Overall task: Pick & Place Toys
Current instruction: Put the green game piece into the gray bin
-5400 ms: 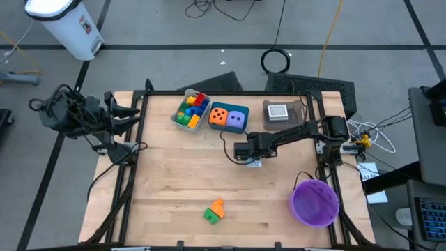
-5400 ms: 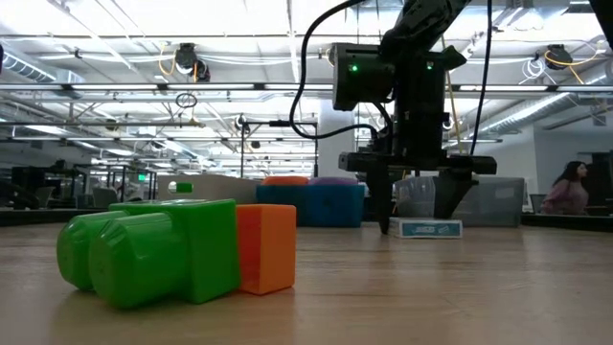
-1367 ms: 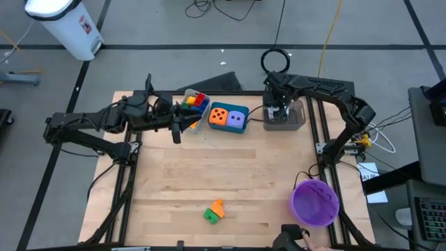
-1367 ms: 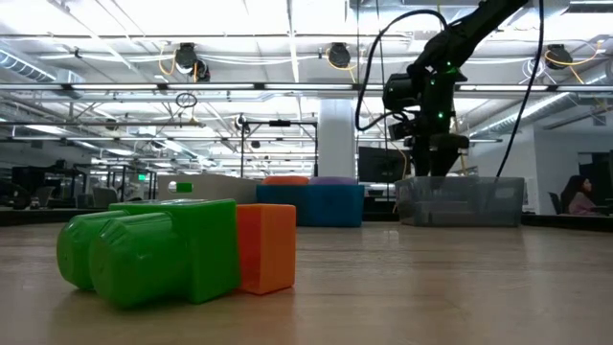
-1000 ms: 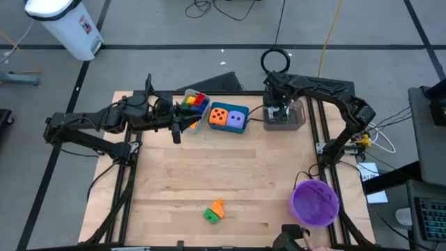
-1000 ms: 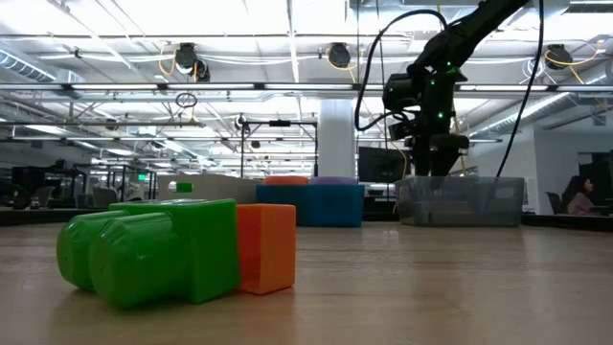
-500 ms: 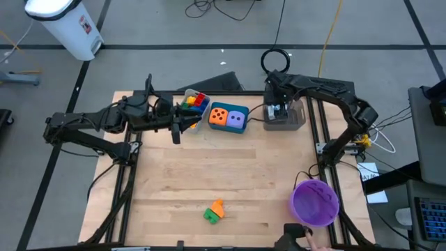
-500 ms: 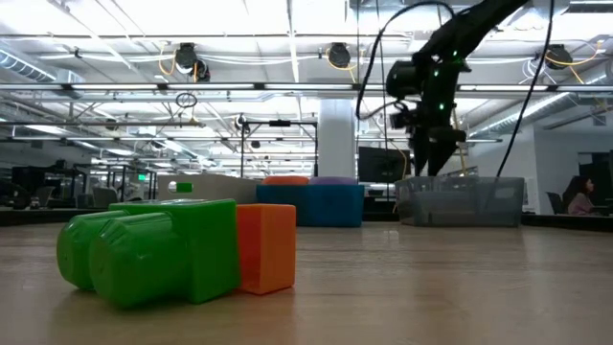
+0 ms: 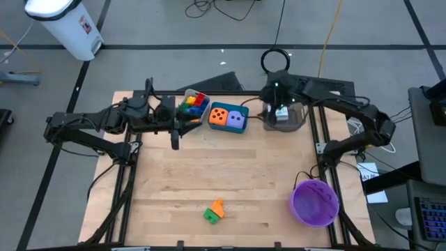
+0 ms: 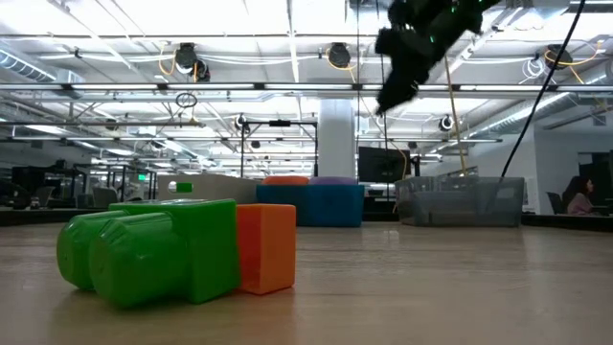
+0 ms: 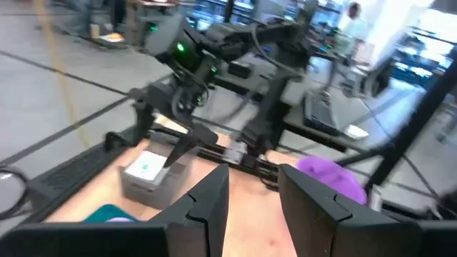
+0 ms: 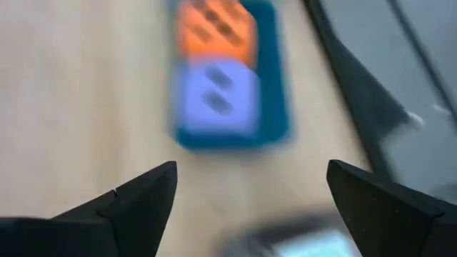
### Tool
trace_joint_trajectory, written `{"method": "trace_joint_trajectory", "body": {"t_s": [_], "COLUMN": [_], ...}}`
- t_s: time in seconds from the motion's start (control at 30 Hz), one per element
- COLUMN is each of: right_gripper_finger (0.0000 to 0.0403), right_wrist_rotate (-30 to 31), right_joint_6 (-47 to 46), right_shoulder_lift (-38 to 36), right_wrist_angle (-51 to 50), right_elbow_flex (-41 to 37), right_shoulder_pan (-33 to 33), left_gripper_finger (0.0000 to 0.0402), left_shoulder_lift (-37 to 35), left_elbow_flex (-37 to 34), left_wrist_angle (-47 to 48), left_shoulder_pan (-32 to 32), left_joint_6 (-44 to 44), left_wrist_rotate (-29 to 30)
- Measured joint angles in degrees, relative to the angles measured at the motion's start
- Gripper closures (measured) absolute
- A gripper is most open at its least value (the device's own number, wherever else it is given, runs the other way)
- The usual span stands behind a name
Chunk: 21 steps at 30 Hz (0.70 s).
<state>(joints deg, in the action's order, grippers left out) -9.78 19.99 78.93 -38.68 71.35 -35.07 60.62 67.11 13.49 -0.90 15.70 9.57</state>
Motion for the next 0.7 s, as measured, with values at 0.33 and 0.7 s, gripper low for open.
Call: {"method": "trace_joint_trajectory", "body": {"t_s": [0.33, 0.7], "right_gripper_finger": [0.0051, 0.0051], "right_wrist_rotate": [-5.17, 5.76], "right_joint_6": [-11.87, -23.56], "right_shoulder_lift": [-2.17, 0.75], "right_wrist_angle": [12.51, 15.3], "right_elbow_flex": [0.0, -0.09], "right_shoulder_pan": [20.82, 38.5], "left_gripper_finger": [0.0275, 0.0275], "left_shoulder_lift": [6.92, 17.4], "left_elbow_flex": [0.02, 0.02], "left_wrist_angle": [4.92, 13.82], "left_shoulder_pan": [-8.08, -22.94], "left_joint_6": [-0.05, 4.98], "left_wrist_rotate": [-1.1, -1.21]}}
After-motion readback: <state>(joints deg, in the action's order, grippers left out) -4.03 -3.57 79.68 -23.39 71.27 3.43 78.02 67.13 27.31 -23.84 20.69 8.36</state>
